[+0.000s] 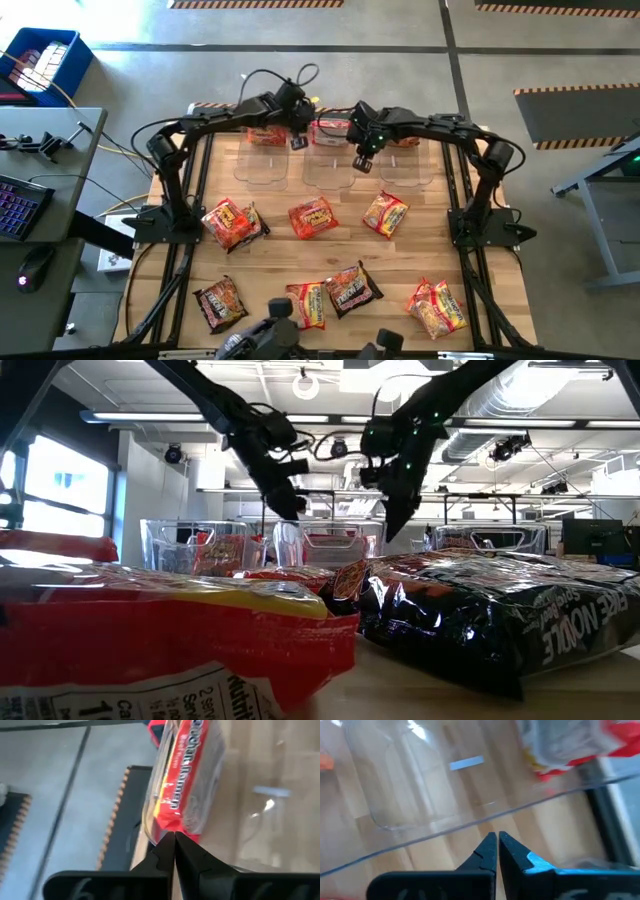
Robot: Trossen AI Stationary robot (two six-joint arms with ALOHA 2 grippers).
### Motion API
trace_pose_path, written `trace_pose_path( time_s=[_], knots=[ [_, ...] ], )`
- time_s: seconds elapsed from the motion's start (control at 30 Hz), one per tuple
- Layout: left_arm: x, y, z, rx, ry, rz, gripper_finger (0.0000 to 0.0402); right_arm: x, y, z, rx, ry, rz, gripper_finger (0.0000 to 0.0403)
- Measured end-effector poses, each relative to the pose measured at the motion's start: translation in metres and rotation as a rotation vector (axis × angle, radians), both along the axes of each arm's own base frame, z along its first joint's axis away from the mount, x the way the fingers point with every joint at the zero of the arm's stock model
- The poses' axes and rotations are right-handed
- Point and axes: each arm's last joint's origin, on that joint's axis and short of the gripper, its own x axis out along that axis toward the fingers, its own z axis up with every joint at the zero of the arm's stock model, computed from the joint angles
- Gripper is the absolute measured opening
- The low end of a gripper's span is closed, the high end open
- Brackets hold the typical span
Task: Sort Maruchan noodles
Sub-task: Put the black noodle pack into the right transparent bin
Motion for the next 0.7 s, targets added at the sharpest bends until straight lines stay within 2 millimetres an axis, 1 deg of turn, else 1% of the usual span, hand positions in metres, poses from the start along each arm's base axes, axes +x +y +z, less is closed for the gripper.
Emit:
trace_pose_path(
  time_s=[0.1,0.2,0.27,0.33,0.43,0.53,0.7],
  knots=[
    [-0.005,-0.001,0.008,-0.075,-0.064,-0.027,0.0003,-0.005,0.002,0.014,-0.038,-0.022,0.003,0.0],
    [-0.011,-0.005,0.009,-0.093,-0.155,-0.055,0.0003,-0.007,0.005,0.024,-0.046,-0.099,0.049,0.0],
    [-0.017,-0.012,0.006,-0.089,-0.219,-0.063,0.0003,-0.01,0.009,0.023,-0.062,-0.192,0.077,0.0],
    [-0.025,-0.021,0.004,-0.071,-0.278,-0.066,0.0003,-0.015,0.015,0.015,-0.093,-0.267,0.08,0.0],
    [-0.041,-0.04,0.003,-0.029,-0.366,-0.07,0.0003,-0.027,0.032,0.006,-0.154,-0.376,0.092,0.0],
    [-0.056,-0.062,0.005,0.022,-0.485,-0.086,0.0003,-0.037,0.055,0.003,-0.207,-0.495,0.129,0.0],
    [-0.076,-0.1,0.004,0.029,-0.656,-0.116,0.0003,-0.053,0.094,0.006,-0.167,-0.639,0.135,0.0]
  ],
)
